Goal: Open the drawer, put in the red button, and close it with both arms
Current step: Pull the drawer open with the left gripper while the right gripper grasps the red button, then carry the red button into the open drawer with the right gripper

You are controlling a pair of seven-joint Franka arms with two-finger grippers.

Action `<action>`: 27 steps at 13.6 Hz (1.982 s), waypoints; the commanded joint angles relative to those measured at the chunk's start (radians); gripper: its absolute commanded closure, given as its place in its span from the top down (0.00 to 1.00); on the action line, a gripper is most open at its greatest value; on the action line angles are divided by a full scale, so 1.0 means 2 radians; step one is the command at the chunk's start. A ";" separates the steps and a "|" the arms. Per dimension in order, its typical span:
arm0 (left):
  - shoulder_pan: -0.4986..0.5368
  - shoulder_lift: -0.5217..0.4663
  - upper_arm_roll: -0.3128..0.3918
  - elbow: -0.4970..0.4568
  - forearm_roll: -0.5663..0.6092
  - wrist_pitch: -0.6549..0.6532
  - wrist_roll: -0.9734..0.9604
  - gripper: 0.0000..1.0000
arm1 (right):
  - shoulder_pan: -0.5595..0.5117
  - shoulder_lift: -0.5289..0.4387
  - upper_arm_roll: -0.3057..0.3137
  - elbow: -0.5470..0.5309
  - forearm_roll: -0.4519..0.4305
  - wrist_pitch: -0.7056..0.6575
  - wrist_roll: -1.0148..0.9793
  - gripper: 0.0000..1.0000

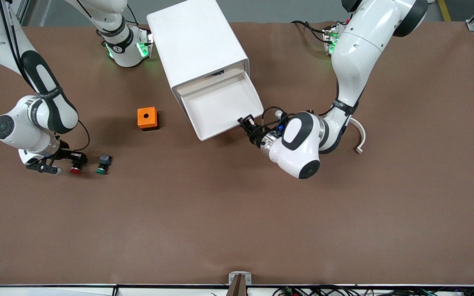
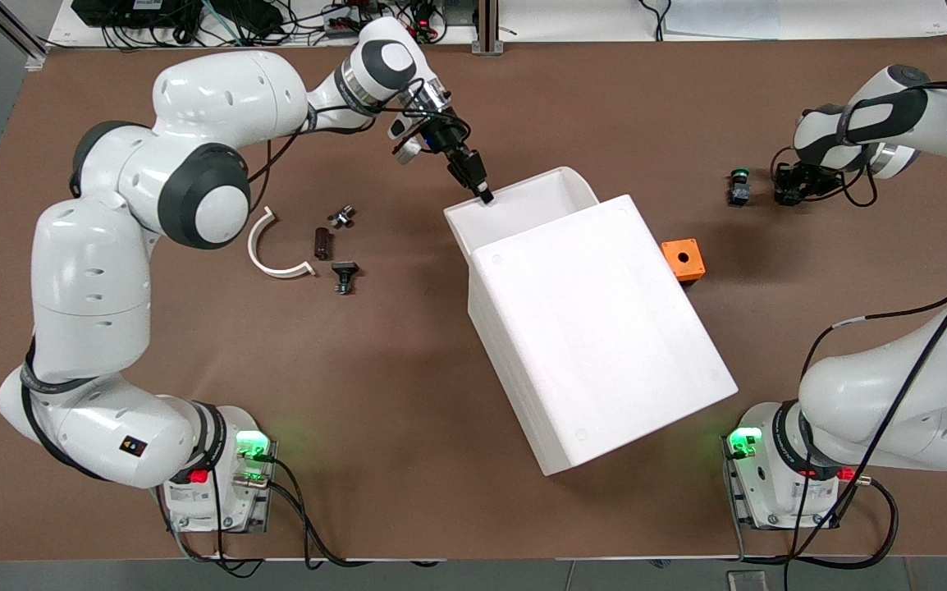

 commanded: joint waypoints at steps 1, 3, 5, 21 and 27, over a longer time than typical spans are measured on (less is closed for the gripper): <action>-0.001 0.001 0.007 0.021 -0.002 0.000 0.005 1.00 | -0.003 -0.028 0.008 0.023 0.008 -0.068 0.001 0.00; 0.004 -0.001 0.022 0.039 -0.001 0.000 0.005 1.00 | 0.011 -0.055 0.010 0.080 0.009 -0.194 0.053 0.00; 0.004 -0.004 0.053 0.050 0.016 -0.001 0.005 1.00 | 0.042 -0.092 0.010 0.123 0.010 -0.294 0.125 0.00; 0.015 -0.169 0.079 0.052 0.340 -0.064 0.461 1.00 | 0.464 -0.117 0.009 0.207 0.104 -0.280 0.807 0.00; 0.037 -0.195 0.079 0.036 0.362 -0.086 0.611 1.00 | 0.522 -0.057 0.008 0.207 0.064 -0.243 0.933 0.00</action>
